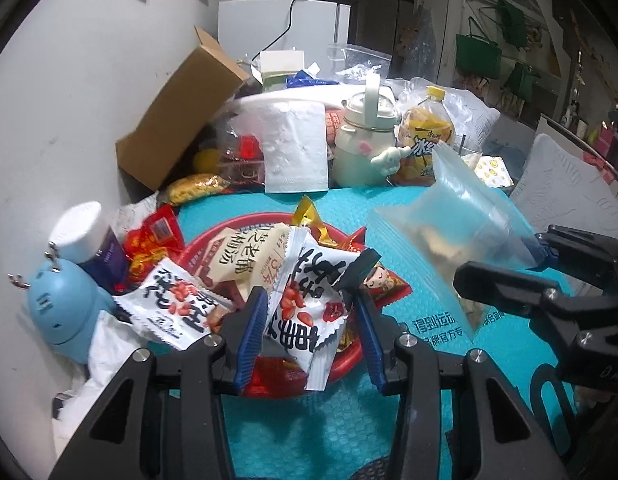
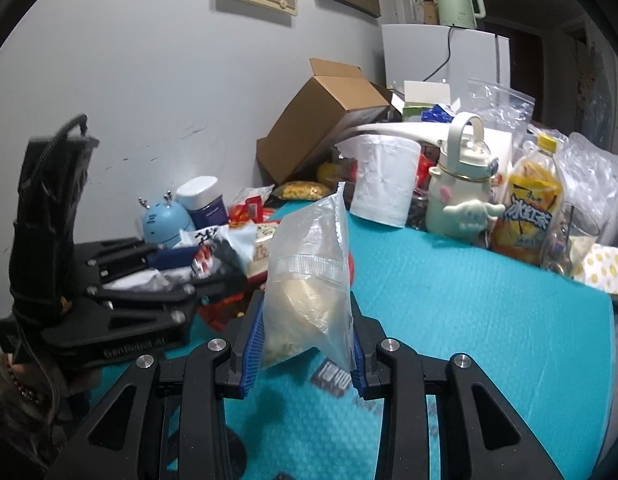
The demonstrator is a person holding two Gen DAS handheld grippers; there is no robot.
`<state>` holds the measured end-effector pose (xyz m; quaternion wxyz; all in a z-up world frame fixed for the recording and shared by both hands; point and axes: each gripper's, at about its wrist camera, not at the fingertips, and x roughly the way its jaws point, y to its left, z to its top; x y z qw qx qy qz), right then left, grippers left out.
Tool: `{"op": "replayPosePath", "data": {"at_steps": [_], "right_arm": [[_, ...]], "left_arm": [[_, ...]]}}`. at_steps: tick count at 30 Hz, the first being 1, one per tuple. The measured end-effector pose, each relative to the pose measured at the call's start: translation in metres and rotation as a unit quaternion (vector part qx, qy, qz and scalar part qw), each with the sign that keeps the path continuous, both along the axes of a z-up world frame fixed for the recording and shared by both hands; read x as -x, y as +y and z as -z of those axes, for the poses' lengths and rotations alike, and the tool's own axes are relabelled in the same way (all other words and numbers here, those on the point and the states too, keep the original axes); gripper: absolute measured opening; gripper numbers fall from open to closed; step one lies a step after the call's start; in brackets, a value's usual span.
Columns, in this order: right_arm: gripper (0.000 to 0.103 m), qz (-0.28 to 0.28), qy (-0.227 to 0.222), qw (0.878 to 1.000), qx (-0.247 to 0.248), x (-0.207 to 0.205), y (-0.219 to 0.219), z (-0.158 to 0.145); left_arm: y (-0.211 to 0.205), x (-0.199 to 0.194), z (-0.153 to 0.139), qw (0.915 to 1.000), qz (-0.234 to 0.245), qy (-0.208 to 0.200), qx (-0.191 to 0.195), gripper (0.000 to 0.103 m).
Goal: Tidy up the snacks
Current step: 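Carry the wrapper and clear bag over the red basket with both tools, then open left tool to drop the wrapper while right tool lowers the clear bag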
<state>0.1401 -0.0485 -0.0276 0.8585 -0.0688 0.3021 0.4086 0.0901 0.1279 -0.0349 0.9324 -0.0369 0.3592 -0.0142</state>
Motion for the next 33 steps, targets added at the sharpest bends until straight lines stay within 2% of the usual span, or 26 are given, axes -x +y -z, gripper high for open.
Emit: {"op": "replayPosePath", "data": {"at_steps": [4,9,10,14,17,18,20,23,27,33], "right_arm": [[0.035,0.000,0.006,1.000,0.003,-0.008,0.004,0.004],[0.035,0.000,0.011,1.000,0.005,-0.014,0.004,0.009],[0.035,0.002,0.011,1.000,0.005,-0.015,0.004,0.009],[0.035,0.005,0.015,1.000,0.004,-0.018,0.003,0.011],[0.035,0.005,0.015,1.000,0.006,-0.018,0.003,0.011],[0.035,0.005,0.015,1.000,0.006,-0.018,0.002,0.011],[0.035,0.005,0.015,1.000,0.007,-0.017,0.002,0.011],[0.035,0.002,0.014,1.000,0.008,-0.015,0.003,0.011],[0.035,0.000,0.014,1.000,0.009,-0.014,0.004,0.012],[0.035,-0.002,0.011,1.000,0.006,-0.014,0.006,0.008]], "left_arm": [[0.004,-0.009,0.010,0.9998,0.005,0.009,0.015,0.043],[0.002,-0.010,0.009,0.9999,0.007,-0.010,-0.001,0.044],[0.002,-0.012,0.010,1.0000,0.007,-0.005,-0.003,0.048],[0.003,-0.018,0.016,0.9997,0.007,0.022,0.007,0.048],[0.002,-0.014,0.015,0.9998,0.001,0.020,0.008,0.050],[0.002,-0.012,0.013,0.9999,-0.001,0.015,0.004,0.051],[0.002,-0.009,0.010,0.9999,-0.007,0.011,-0.005,0.065],[0.004,-0.003,0.005,0.9998,-0.017,-0.005,-0.011,0.079],[0.007,-0.001,0.004,0.9996,-0.025,-0.005,-0.016,0.079],[0.016,0.002,0.002,0.9995,-0.031,0.005,0.004,0.079]]}}
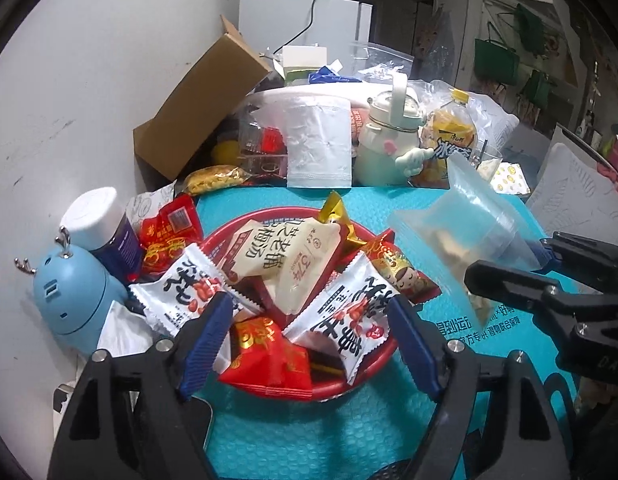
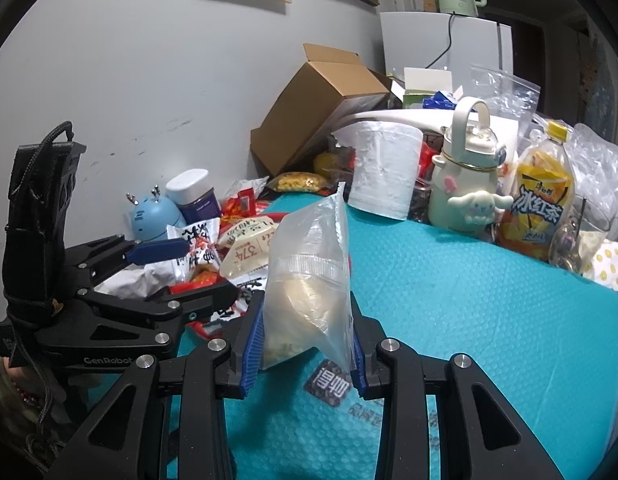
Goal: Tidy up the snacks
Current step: 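Open left tool to drop the wrapper while right tool lowers the clear bag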
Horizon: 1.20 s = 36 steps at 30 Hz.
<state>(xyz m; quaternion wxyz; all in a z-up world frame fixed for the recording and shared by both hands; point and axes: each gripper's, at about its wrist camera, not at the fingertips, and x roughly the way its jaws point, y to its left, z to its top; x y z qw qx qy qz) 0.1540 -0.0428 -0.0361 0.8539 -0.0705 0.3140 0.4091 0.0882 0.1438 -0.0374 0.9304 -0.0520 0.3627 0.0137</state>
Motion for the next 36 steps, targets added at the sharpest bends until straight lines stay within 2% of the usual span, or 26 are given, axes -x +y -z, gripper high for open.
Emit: {"op": "replayPosePath", "data": {"at_steps": [12,19,28,30,33,36], "right_arm": [[0.035,-0.039,-0.008,0.999,-0.013,-0.006,0.037,-0.011],[0.035,-0.058,-0.004,0.998,-0.003,-0.013,0.064,-0.005],[0.037,-0.057,0.010,0.998,0.019,-0.027,0.080,0.008],[0.040,-0.053,0.008,0.998,0.020,-0.027,0.079,0.009],[0.050,-0.044,0.005,0.999,0.019,-0.028,0.076,0.008],[0.051,-0.042,0.007,0.999,0.017,-0.030,0.074,0.008]], "left_arm": [[0.029,0.008,-0.012,0.9993,-0.036,-0.007,0.009,0.079],[0.047,0.007,-0.009,0.9982,-0.058,0.002,0.015,0.079],[0.054,0.000,-0.001,0.9977,-0.062,0.017,0.021,0.079],[0.053,-0.001,0.000,0.9978,-0.060,0.018,0.020,0.079],[0.053,-0.002,0.001,0.9979,-0.058,0.018,0.023,0.079],[0.052,-0.003,0.001,0.9979,-0.056,0.021,0.024,0.079]]}}
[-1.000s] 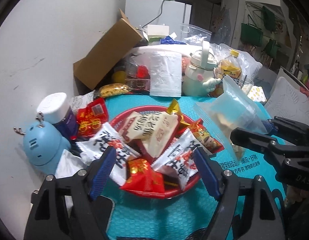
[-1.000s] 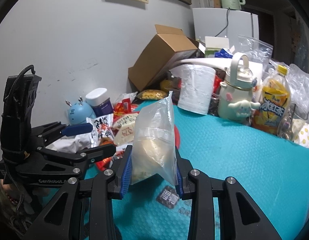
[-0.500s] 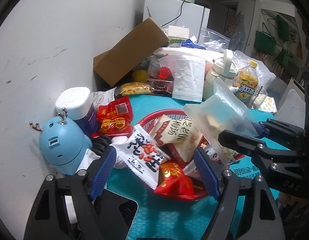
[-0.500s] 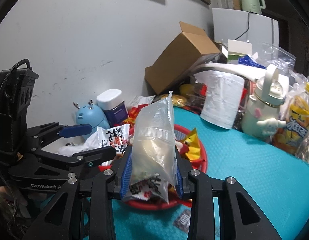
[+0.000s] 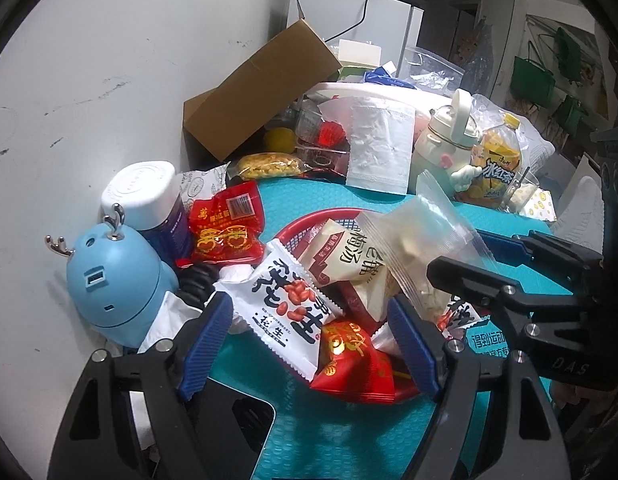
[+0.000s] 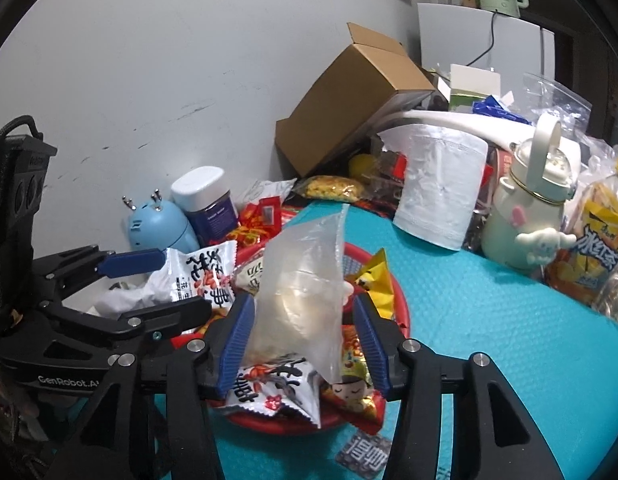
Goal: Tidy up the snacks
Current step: 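Open left tool to drop the wrapper while right tool lowers the clear bag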
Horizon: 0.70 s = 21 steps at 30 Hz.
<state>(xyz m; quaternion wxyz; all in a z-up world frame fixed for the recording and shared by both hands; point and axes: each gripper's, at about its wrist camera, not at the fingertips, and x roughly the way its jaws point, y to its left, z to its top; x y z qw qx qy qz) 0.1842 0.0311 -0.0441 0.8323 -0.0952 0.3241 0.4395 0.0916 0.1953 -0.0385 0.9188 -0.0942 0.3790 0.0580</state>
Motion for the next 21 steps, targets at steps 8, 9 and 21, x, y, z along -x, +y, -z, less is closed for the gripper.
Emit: {"op": "replayPosePath", "data": {"at_steps": [8,9,21], "right_arm": [[0.051,0.005,-0.003,1.000,-0.001,0.001,-0.003,-0.002],[0.051,0.006,-0.004,1.000,-0.001,0.001,-0.003,-0.003],[0.051,0.019,-0.037,0.999,-0.011,0.010,-0.020,-0.031]], "left_arm": [[-0.002,0.000,-0.005,1.0000,0.001,-0.004,-0.006,0.079],[-0.002,0.000,-0.006,1.0000,0.001,-0.005,-0.008,0.079],[-0.013,0.003,-0.034,0.9991,0.006,-0.035,-0.021,0.079]]}}
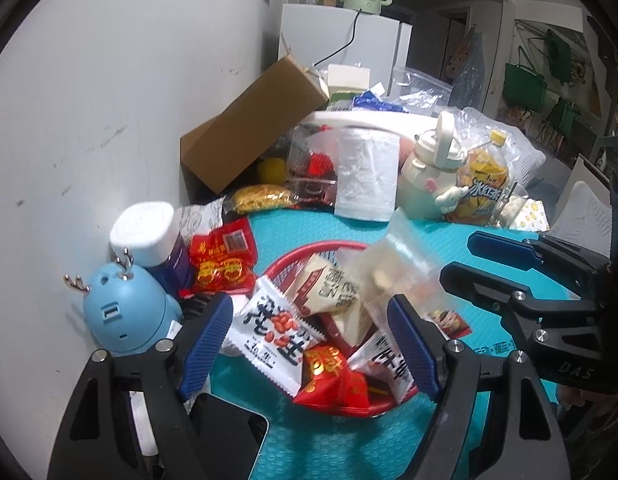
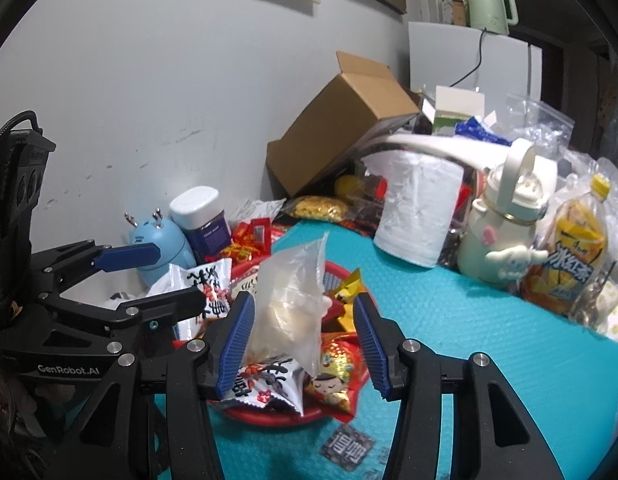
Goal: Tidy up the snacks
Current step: 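Open left tool to drop the wrapper while right tool lowers the clear bag, then open right tool to drop the clear bag into the basket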
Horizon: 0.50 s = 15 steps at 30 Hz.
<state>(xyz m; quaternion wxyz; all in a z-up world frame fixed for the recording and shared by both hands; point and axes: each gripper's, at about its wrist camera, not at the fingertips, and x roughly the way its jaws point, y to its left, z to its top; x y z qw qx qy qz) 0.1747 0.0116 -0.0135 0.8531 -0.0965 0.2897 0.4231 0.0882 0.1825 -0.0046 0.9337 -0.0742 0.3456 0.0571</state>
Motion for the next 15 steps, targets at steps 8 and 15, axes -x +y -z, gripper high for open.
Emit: {"op": "replayPosePath", "data": {"at_steps": [8,15], "right_arm": [[0.051,0.017,-0.034,0.999,-0.021,0.017,-0.024,-0.032],[0.051,0.033,-0.062,0.997,-0.031,0.040,-0.046,-0.055]], "left_arm": [[-0.017,0.011,-0.032,0.9995,0.011,-0.027,-0.013,0.079],[-0.035,0.029,-0.057,0.9982,0.017,-0.051,-0.028,0.079]]}}
